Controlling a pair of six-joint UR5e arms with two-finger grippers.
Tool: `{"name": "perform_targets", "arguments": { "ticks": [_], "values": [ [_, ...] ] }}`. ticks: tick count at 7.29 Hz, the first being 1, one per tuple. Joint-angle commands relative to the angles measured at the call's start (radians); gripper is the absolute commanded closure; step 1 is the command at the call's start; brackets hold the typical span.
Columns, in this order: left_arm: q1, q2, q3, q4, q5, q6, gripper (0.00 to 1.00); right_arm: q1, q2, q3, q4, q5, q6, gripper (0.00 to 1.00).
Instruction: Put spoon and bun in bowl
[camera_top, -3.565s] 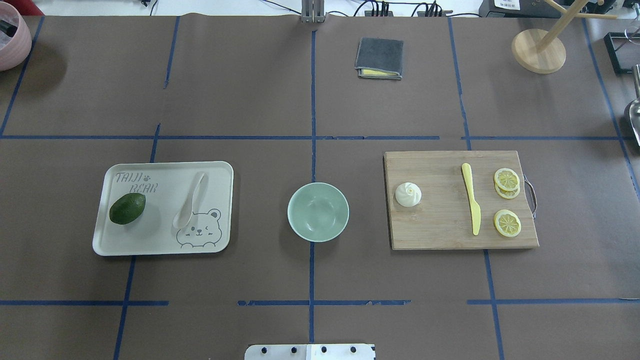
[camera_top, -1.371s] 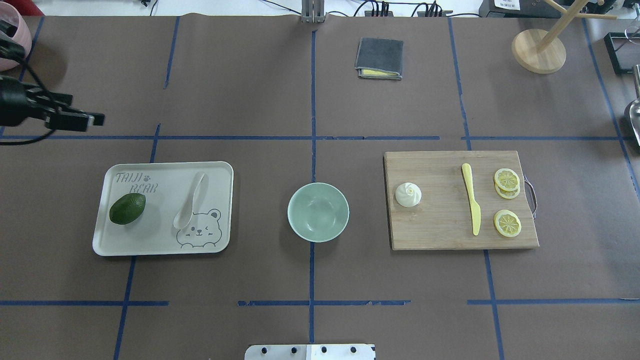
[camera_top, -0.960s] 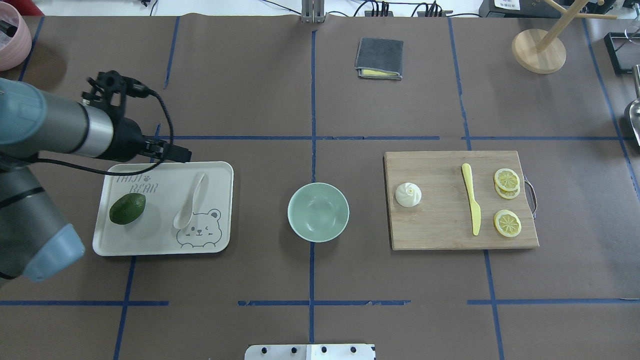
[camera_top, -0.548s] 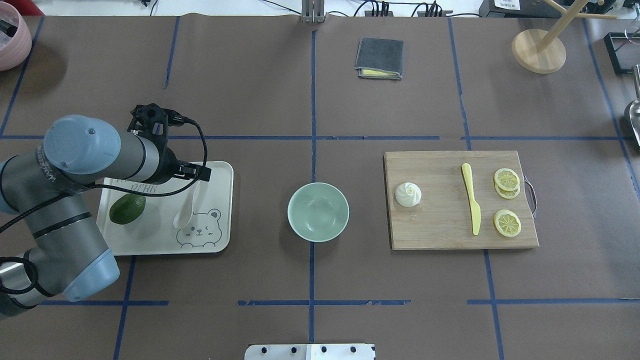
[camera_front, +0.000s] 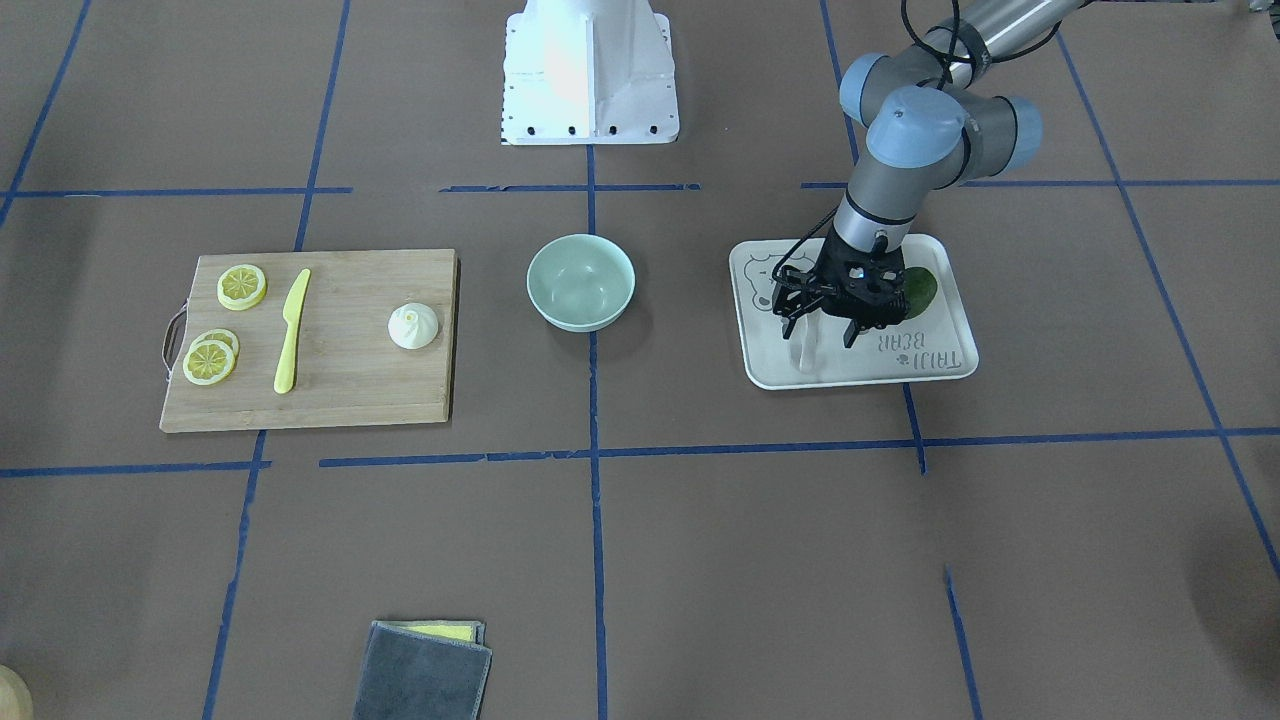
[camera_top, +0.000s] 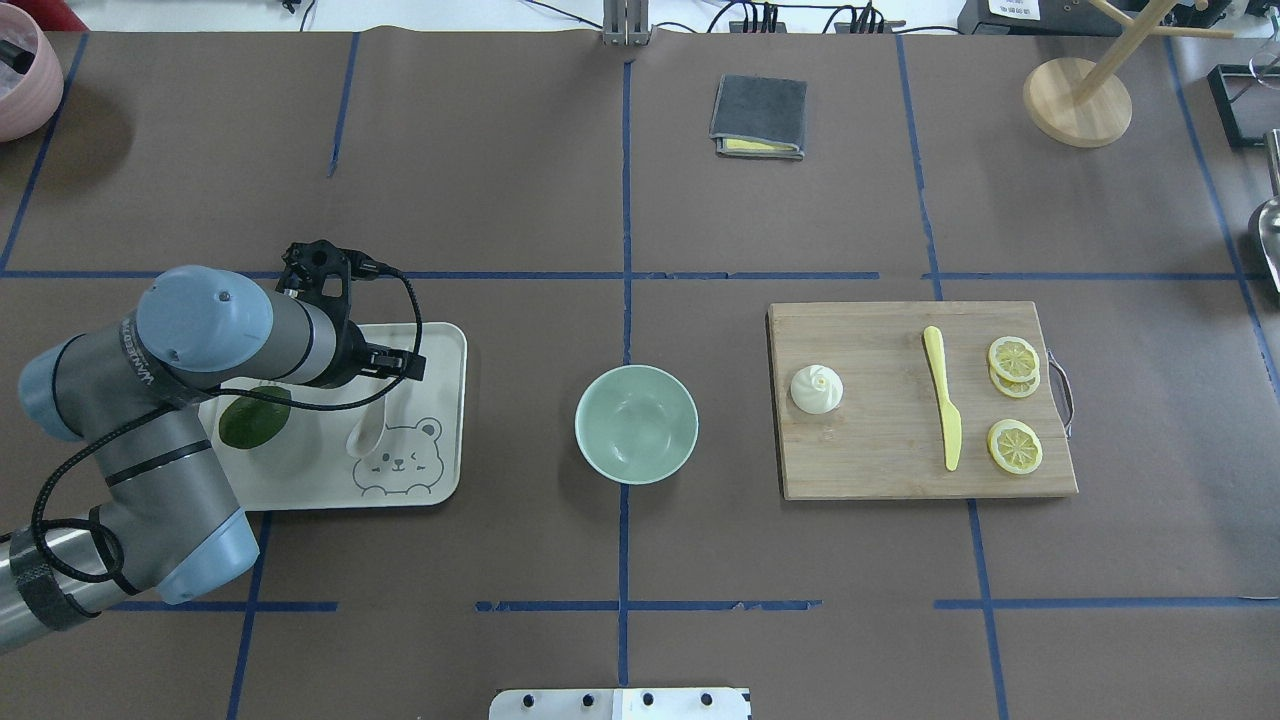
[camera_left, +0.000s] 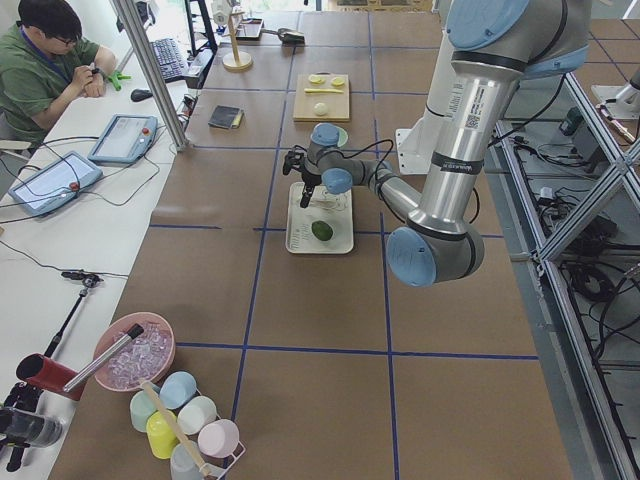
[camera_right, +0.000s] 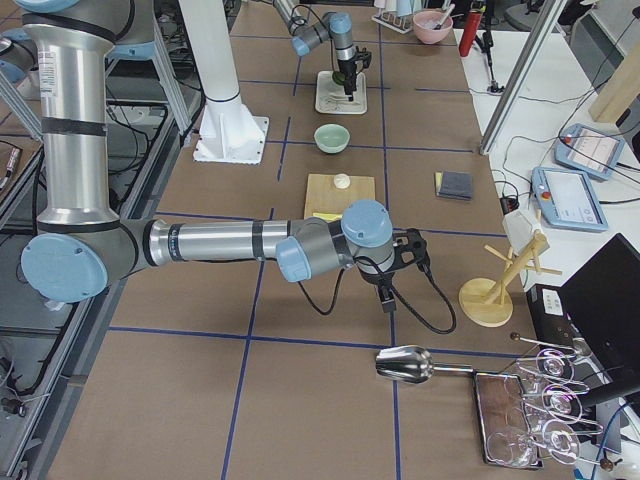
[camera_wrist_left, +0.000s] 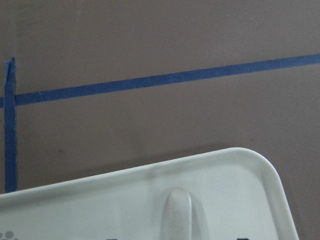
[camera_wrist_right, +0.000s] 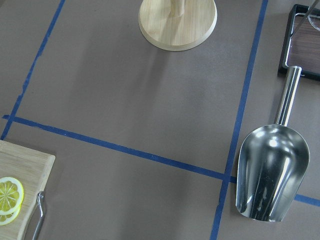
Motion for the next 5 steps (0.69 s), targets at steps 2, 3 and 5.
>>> {"name": "perform_targets", "arguments": {
  "ticks": [2, 3, 5],
  "values": [
    [0.020, 0.000, 0.010, -0.014, 0.002, -0.005, 0.18, 0.001, 0.000, -0.001, 0.000, 0.000, 0.000, 0.00],
    [0.026, 0.000, 0.009, -0.014, 0.002, -0.008, 0.32, 0.001, 0.000, -0.001, 0.000, 0.000, 0.000, 0.00],
    [0.026, 0.003, 0.004, -0.014, 0.005, -0.010, 1.00, 0.001, 0.000, -0.001, 0.000, 0.000, 0.000, 0.00]
  ]
}}
